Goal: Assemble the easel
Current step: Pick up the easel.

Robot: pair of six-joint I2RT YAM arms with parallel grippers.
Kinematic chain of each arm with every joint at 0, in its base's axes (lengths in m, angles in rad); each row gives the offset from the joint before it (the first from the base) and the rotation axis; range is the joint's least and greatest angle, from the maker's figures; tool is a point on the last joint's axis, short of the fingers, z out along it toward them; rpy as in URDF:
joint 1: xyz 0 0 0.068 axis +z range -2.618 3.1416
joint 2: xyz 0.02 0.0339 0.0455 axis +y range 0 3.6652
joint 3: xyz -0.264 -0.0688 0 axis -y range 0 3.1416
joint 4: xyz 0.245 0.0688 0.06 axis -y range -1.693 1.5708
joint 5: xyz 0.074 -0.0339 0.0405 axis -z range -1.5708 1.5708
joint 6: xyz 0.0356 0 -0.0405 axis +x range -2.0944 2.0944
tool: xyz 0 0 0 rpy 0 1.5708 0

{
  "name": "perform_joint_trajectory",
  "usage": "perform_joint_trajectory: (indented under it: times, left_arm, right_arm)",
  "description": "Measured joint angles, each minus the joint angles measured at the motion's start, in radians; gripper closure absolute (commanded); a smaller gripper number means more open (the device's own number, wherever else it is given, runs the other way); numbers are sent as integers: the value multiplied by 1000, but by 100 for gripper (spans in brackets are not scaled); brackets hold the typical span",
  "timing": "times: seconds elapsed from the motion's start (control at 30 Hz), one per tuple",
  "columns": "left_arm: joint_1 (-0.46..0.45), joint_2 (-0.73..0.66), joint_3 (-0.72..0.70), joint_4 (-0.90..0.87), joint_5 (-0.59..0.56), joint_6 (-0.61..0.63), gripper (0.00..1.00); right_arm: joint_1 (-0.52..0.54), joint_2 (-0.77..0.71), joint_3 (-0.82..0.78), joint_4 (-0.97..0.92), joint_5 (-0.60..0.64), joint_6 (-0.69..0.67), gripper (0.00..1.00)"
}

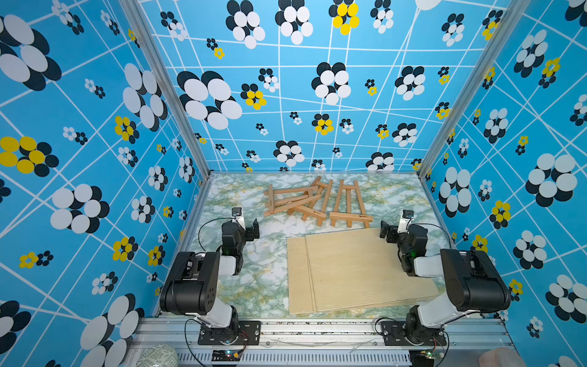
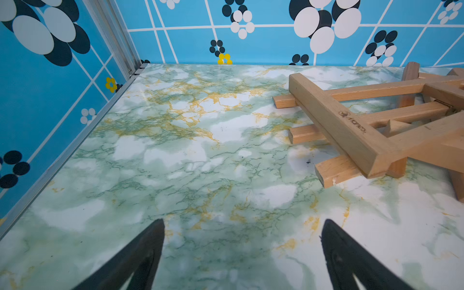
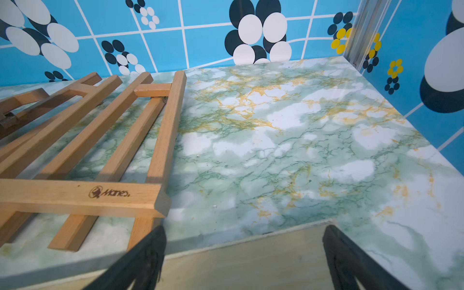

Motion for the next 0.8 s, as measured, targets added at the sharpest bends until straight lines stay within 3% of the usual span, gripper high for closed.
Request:
perform_joint_trajectory:
  times: [0.8]
  left_arm:
    - [0,0,0,0,0,0,1]
  right_arm:
    - [0,0,0,0,0,0,0]
